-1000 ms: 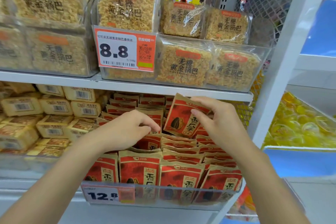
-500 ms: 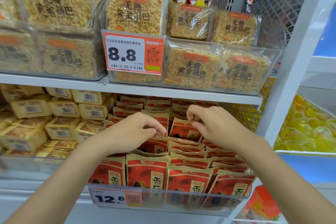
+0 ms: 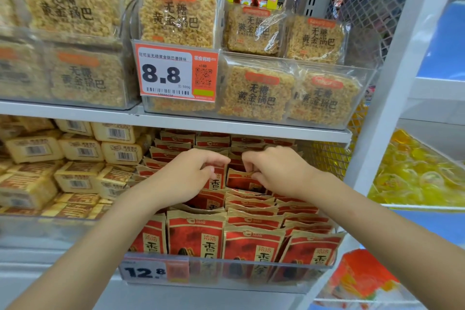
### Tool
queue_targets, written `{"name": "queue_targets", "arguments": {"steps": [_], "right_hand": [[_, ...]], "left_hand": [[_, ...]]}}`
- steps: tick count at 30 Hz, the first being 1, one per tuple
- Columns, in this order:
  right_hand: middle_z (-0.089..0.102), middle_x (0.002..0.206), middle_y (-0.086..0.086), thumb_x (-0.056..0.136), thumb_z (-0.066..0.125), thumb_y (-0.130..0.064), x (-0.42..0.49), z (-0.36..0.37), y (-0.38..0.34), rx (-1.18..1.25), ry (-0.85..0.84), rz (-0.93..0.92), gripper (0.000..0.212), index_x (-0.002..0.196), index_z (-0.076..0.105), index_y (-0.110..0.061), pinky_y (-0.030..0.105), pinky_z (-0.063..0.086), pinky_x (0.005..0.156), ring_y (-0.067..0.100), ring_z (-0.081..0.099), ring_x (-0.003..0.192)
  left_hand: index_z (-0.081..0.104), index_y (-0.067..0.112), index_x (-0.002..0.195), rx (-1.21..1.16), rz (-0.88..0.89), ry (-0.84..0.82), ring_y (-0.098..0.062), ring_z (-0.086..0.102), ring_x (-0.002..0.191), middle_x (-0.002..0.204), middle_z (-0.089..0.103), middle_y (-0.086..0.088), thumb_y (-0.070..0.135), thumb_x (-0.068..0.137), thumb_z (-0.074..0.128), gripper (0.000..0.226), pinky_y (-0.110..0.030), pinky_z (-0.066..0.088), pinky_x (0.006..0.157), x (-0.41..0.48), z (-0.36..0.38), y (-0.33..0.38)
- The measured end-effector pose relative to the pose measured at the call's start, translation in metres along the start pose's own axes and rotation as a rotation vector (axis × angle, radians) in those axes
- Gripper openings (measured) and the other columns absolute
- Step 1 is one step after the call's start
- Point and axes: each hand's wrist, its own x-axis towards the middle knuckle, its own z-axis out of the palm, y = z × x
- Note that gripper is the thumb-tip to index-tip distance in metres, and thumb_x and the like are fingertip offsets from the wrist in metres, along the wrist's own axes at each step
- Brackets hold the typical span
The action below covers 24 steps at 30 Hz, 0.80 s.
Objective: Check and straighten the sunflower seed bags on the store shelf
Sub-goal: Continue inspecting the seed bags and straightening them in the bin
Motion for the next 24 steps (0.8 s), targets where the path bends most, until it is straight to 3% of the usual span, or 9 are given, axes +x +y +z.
{"name": "queue_targets", "arguments": {"steps": [3, 8, 11, 14, 16, 19, 21, 24], "right_hand": [[0.068, 0.097, -0.007, 0.093, 0.063, -0.026, -0.002, -0.006, 0.008, 0.136, -0.032, 0.016, 0.011, 0.103, 0.058, -0.026, 0.034, 0.051, 0.074, 0.015, 0.063, 0.089], [0.060, 0.080, -0.021, 0.087, 0.071, -0.031, -0.016, -0.012, 0.020, 0.388, 0.031, 0.013, 0.006, 0.092, 0.074, -0.031, 0.019, 0.045, 0.069, -0.003, 0.055, 0.074], [0.061, 0.080, -0.024, 0.085, 0.070, -0.045, -0.018, -0.012, 0.015, 0.328, -0.068, 0.015, 0.018, 0.098, 0.076, -0.035, 0.020, 0.047, 0.071, -0.005, 0.057, 0.076], [0.072, 0.095, -0.020, 0.083, 0.068, -0.054, -0.017, -0.017, 0.008, 0.235, -0.103, 0.000, 0.029, 0.106, 0.075, -0.037, 0.020, 0.050, 0.075, -0.001, 0.064, 0.087], [0.073, 0.100, -0.018, 0.087, 0.064, -0.050, -0.015, -0.021, 0.002, 0.080, -0.074, -0.035, 0.028, 0.111, 0.073, -0.038, 0.017, 0.044, 0.070, 0.001, 0.065, 0.092], [0.074, 0.099, -0.014, 0.087, 0.054, -0.032, -0.013, -0.019, -0.004, -0.046, 0.021, -0.076, 0.032, 0.113, 0.072, -0.039, 0.021, 0.047, 0.073, 0.009, 0.065, 0.094], [0.073, 0.095, -0.010, 0.085, 0.052, -0.029, -0.009, -0.015, -0.004, -0.072, 0.045, -0.077, 0.032, 0.109, 0.073, -0.035, 0.027, 0.052, 0.077, 0.014, 0.064, 0.093], [0.066, 0.104, -0.011, 0.092, 0.057, -0.035, -0.007, -0.008, 0.000, -0.009, 0.015, -0.078, 0.023, 0.109, 0.073, -0.031, 0.032, 0.051, 0.085, 0.014, 0.060, 0.100]], "left_hand": [[0.060, 0.032, 0.131, 0.059, 0.049, -0.033, 0.005, 0.059, 0.097, 0.115, 0.067, 0.014, 0.022, 0.099, 0.058, 0.034, -0.017, 0.046, 0.092, 0.014, -0.001, -0.001], [0.072, 0.028, 0.114, 0.126, 0.081, -0.047, 0.003, 0.063, 0.082, 0.099, 0.071, 0.011, 0.027, 0.090, 0.071, 0.024, -0.022, 0.054, 0.081, 0.033, -0.001, -0.004], [0.075, 0.023, 0.103, 0.089, 0.088, 0.006, 0.002, 0.066, 0.066, 0.079, 0.069, 0.015, 0.024, 0.090, 0.071, 0.014, -0.016, 0.056, 0.069, 0.037, 0.000, -0.005], [0.074, 0.022, 0.107, 0.037, 0.094, -0.021, 0.001, 0.068, 0.068, 0.089, 0.073, 0.010, 0.024, 0.089, 0.072, 0.018, -0.015, 0.056, 0.067, 0.039, 0.002, -0.007], [0.074, 0.024, 0.110, 0.067, 0.104, -0.031, 0.004, 0.064, 0.075, 0.099, 0.072, 0.009, 0.026, 0.089, 0.072, 0.022, -0.011, 0.051, 0.069, 0.041, 0.005, -0.009], [0.074, 0.023, 0.112, 0.117, 0.117, -0.017, 0.008, 0.056, 0.073, 0.092, 0.065, 0.013, 0.027, 0.091, 0.070, 0.022, -0.008, 0.042, 0.065, 0.046, 0.008, -0.007], [0.074, 0.020, 0.112, 0.120, 0.126, -0.002, 0.006, 0.058, 0.068, 0.089, 0.065, 0.013, 0.025, 0.093, 0.066, 0.021, -0.012, 0.048, 0.065, 0.050, 0.008, -0.007], [0.072, 0.014, 0.115, 0.072, 0.102, 0.010, -0.002, 0.066, 0.077, 0.094, 0.068, 0.005, 0.019, 0.097, 0.060, 0.022, -0.023, 0.058, 0.076, 0.054, 0.009, -0.012]]}}
